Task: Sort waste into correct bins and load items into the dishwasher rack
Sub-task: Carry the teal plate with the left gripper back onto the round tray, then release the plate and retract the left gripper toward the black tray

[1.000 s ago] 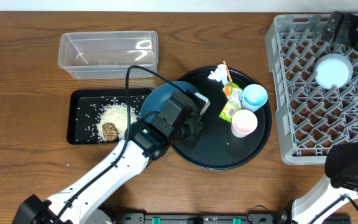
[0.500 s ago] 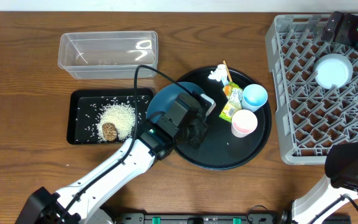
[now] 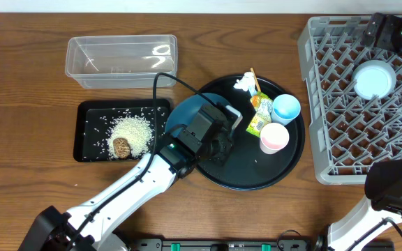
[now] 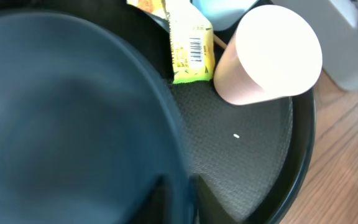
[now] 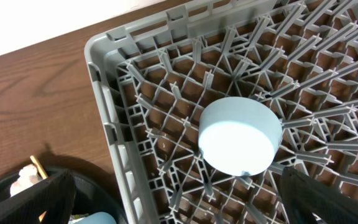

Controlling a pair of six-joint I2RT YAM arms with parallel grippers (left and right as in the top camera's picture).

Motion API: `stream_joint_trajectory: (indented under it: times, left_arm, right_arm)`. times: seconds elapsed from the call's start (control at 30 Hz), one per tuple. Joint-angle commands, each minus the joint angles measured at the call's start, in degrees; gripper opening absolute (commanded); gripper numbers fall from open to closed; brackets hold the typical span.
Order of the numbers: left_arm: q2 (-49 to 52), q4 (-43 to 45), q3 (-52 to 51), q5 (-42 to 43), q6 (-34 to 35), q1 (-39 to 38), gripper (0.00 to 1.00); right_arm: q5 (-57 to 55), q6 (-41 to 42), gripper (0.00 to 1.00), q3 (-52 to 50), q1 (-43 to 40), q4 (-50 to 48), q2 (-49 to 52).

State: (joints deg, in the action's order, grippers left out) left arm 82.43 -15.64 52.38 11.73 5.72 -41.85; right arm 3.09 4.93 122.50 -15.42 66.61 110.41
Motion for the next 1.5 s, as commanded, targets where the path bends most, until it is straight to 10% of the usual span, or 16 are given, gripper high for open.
stream_joint_trajectory:
  times: [0.0, 0.4, 0.8, 1.47]
  left_arm:
    - [0.24, 0.39, 0.24, -0.22, 0.09, -0.02, 0.27]
    - [-5.57, 0.31, 1.97, 2.71, 1.27, 0.04, 0.38]
    - [-29.03, -17.11, 1.97, -17.88, 12.41, 9.88, 0.98]
    - [-41.88, -39.15, 1.95, -20.11, 30.62, 48.26, 0.98]
  right_arm:
    - [0.15, -0.74, 0.99, 0.44, -0.31, 0.07, -0.57]
    - [0.13, -0.74, 0.99, 0.44, -0.31, 0.07, -0.59]
    - [0.15, -0.74, 0.99, 0.44, -0.37, 0.07, -0.59]
    - [0.74, -0.22, 0.99, 0.44, -0.37, -3.85, -0.59]
